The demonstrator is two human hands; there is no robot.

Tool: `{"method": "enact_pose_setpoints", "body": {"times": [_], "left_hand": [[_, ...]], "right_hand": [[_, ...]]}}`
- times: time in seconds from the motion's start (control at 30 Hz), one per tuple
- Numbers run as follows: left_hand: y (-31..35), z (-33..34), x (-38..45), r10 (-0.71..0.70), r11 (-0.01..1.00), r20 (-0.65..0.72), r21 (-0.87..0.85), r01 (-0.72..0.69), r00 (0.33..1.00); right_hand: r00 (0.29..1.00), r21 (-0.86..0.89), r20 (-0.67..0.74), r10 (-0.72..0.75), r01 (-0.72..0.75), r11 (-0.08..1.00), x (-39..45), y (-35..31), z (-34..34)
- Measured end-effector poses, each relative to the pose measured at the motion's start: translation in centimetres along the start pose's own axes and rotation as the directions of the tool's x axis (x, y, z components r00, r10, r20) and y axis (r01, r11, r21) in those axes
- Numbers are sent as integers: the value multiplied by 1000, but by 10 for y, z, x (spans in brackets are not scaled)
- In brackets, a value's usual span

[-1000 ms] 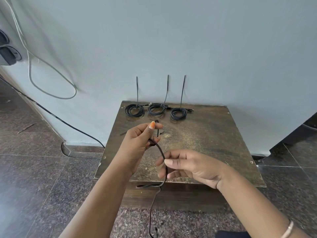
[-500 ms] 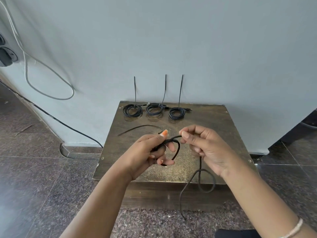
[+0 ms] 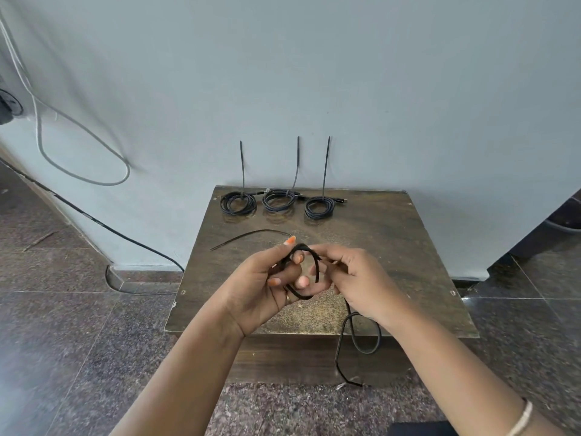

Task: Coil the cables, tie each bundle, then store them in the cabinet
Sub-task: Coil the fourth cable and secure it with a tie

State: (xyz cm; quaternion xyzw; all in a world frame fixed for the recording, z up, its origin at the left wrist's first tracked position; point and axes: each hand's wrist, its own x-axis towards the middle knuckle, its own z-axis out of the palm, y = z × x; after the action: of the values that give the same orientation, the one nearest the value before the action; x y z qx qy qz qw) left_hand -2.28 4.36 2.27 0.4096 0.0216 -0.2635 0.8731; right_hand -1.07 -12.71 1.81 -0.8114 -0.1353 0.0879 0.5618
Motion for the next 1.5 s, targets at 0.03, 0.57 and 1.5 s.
{"method": "enact_pose_setpoints", "body": {"times": [0.03,0.57,1.5], "left_hand": [[0,0,0,2,1000,-21,-29,-2,1000],[21,-19,-5,208,950,-98,-217,-225,973],[41,-38,-10,370,851,-345,-247,-463,863]], "right_hand": [[1000,13,11,16,-16,1000,0,0,0],[873,402,386,298,-450,798,-1,7,-9],[989,-303,121,87,-46,952,-10,-2,-52]]}}
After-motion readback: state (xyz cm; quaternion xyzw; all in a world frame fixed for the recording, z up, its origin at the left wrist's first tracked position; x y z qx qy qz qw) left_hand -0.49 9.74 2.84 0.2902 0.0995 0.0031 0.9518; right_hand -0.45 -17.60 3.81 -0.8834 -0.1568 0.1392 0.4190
